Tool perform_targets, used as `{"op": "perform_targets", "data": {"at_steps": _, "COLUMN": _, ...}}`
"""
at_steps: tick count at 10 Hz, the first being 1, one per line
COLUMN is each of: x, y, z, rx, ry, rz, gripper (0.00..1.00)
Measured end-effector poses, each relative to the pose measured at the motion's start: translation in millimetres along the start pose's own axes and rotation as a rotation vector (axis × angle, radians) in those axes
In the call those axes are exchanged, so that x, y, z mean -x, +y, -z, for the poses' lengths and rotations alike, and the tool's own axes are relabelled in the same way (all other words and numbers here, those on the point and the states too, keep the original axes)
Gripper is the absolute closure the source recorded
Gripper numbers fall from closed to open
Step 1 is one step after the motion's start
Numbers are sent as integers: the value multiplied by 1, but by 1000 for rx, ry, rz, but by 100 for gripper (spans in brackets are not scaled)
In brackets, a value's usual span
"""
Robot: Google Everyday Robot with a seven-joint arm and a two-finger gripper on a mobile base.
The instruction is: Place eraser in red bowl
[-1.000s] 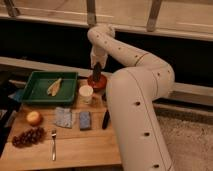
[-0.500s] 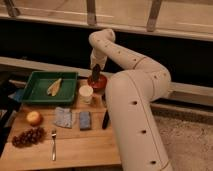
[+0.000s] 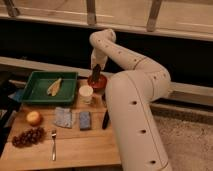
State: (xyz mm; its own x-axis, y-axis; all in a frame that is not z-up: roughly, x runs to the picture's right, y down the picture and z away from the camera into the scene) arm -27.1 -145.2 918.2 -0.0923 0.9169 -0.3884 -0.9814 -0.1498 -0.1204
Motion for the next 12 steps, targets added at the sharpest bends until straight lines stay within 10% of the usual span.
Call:
{"op": "perform_targets", "data": {"at_steps": 6, "x": -6, "y": -8, "z": -5, "rx": 61, "ry": -29, "rz": -48, "gripper": 32}}
{"op": "perform_targets", "data": {"at_steps": 12, "x": 3, "y": 5, "z": -21, "rx": 102, "ry": -29, "rz": -39, "gripper": 20}}
